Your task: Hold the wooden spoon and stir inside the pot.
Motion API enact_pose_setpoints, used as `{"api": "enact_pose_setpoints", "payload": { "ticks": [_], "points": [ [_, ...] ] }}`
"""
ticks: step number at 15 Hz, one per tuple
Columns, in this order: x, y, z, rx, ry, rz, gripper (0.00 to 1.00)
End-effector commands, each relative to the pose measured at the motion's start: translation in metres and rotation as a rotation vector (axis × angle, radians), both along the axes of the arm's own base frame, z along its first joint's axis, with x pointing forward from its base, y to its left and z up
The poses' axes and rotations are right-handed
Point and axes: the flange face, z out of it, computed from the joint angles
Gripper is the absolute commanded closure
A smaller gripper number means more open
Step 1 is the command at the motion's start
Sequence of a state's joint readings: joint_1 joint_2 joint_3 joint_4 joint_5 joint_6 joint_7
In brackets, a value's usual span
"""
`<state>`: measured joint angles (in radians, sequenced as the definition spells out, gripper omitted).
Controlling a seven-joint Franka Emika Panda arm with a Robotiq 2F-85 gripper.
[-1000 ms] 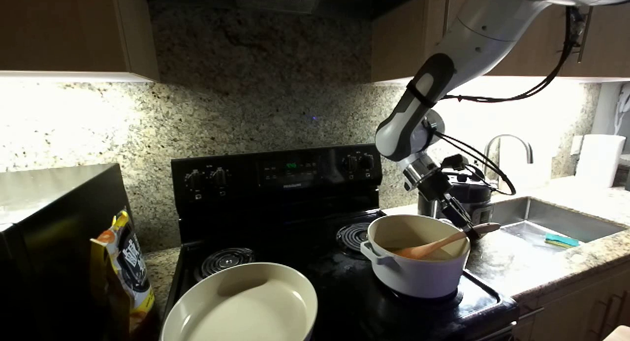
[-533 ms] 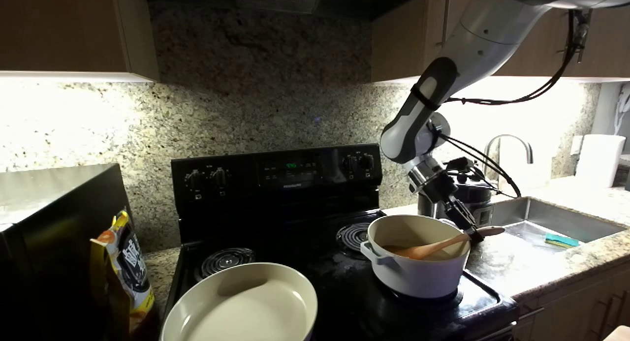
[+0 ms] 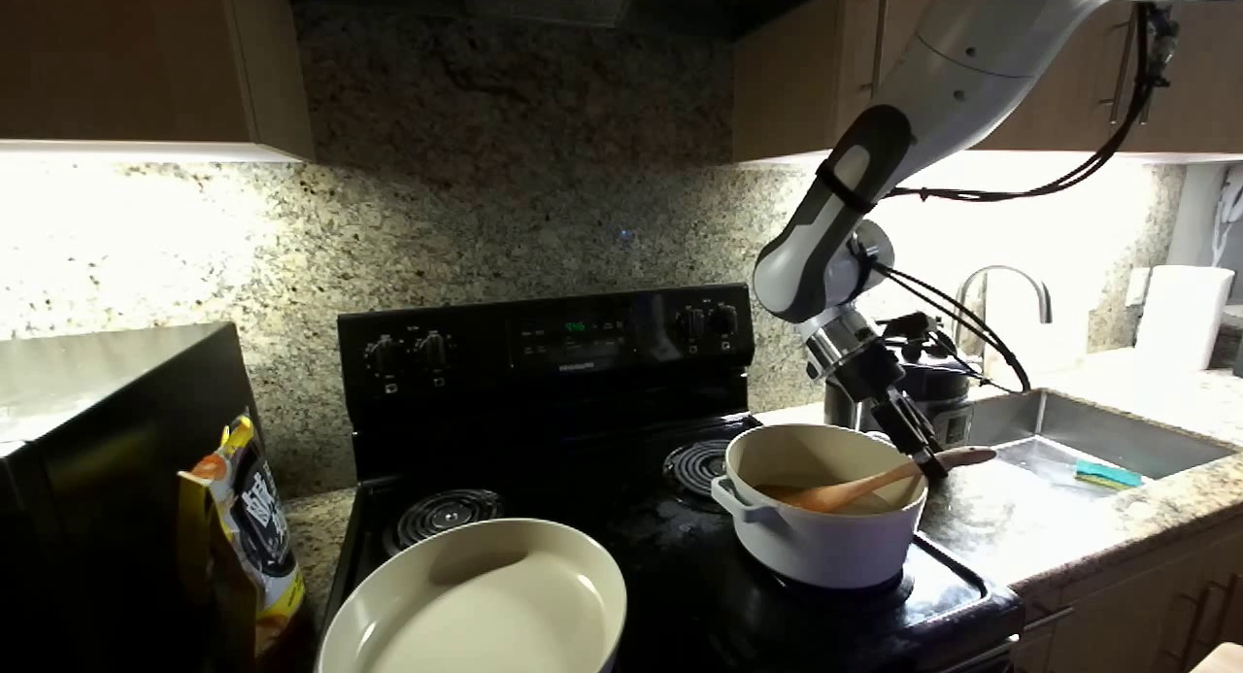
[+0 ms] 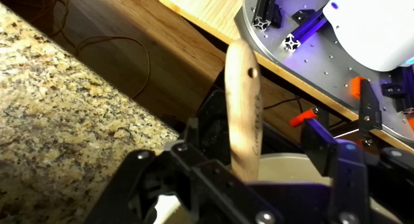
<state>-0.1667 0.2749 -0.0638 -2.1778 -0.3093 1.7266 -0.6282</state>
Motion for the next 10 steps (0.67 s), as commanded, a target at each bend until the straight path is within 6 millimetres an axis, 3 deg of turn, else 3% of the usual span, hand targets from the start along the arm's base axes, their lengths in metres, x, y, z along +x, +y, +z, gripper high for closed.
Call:
{"api": "enact_pose_setpoints", "payload": {
  "ticks": [1,5,10],
  "points": [
    [-0.021,0.011,0.038,0.027,-0.115,0.021,0.00],
    [-0.031,0.032,0.086,0.041,-0.215,0.037,0.00],
    [-0.028,0.088,0.126,0.136,-0.383,-0.001,0.00]
  ]
}}
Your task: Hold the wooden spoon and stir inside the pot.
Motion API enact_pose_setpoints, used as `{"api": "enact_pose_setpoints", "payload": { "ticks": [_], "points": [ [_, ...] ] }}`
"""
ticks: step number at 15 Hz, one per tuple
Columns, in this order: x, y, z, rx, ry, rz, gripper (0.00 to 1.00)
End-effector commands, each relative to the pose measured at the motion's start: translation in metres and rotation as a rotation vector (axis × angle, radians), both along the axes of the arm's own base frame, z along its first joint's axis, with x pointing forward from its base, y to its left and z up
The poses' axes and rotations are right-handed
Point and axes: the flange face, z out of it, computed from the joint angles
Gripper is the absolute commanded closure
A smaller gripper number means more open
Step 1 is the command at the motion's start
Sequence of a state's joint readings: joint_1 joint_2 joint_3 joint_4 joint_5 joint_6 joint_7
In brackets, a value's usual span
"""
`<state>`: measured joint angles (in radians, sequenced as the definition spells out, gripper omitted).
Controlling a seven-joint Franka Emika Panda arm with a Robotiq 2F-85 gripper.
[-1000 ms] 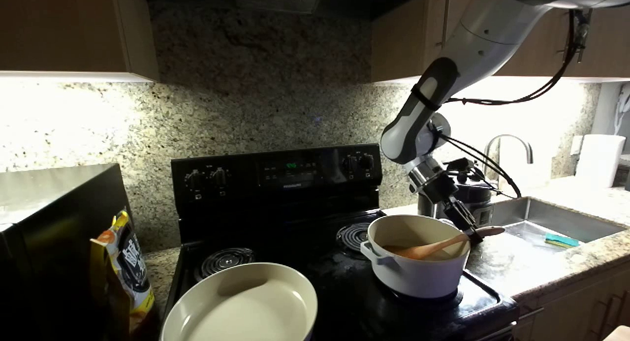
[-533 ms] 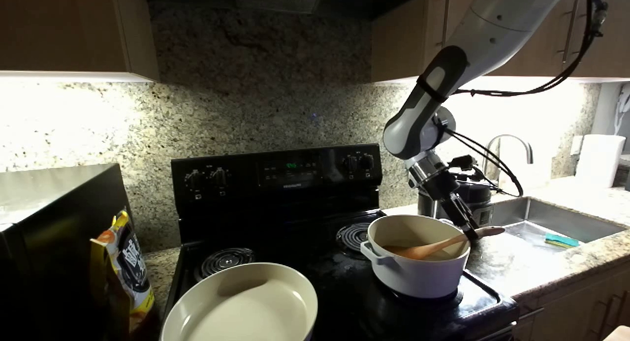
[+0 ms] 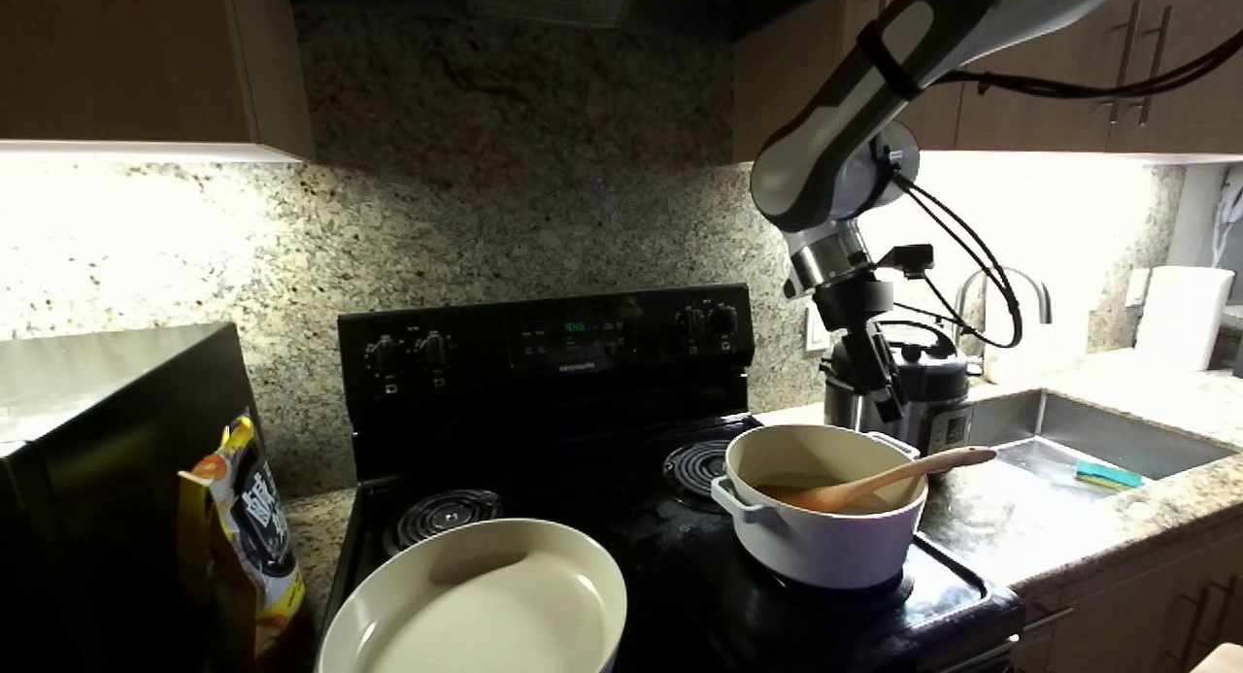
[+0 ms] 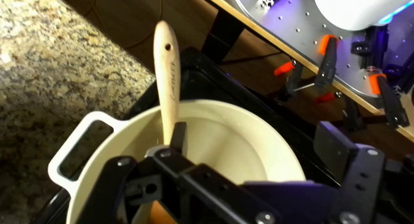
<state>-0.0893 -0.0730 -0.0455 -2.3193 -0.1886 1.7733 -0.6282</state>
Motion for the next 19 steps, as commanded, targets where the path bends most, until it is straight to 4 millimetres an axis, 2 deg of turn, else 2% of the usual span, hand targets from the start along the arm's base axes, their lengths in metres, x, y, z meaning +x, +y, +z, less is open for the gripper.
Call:
{"api": "enact_pose_setpoints", "payload": {
  "ticks": [1,3,6,11,14,15,17,19],
  "points": [
    [-0.015,0.038,0.024,0.102,-0.155,-0.038,0.00],
    [-0.023,0.054,0.030,0.162,-0.226,-0.084,0.00],
    [-0.044,0.065,0.029,0.238,-0.297,-0.194,0.00],
    [-0.077,0.071,0.021,0.298,-0.441,-0.369,0.00],
    [-0.095,0.067,0.011,0.331,-0.511,-0.476,0.00],
    [-0.076,0.067,0.015,0.299,-0.457,-0.407,0.00],
    [-0.087,0.064,0.011,0.314,-0.479,-0.435,0.00],
    [-0.088,0.063,0.013,0.319,-0.488,-0.441,0.00]
  ]
}}
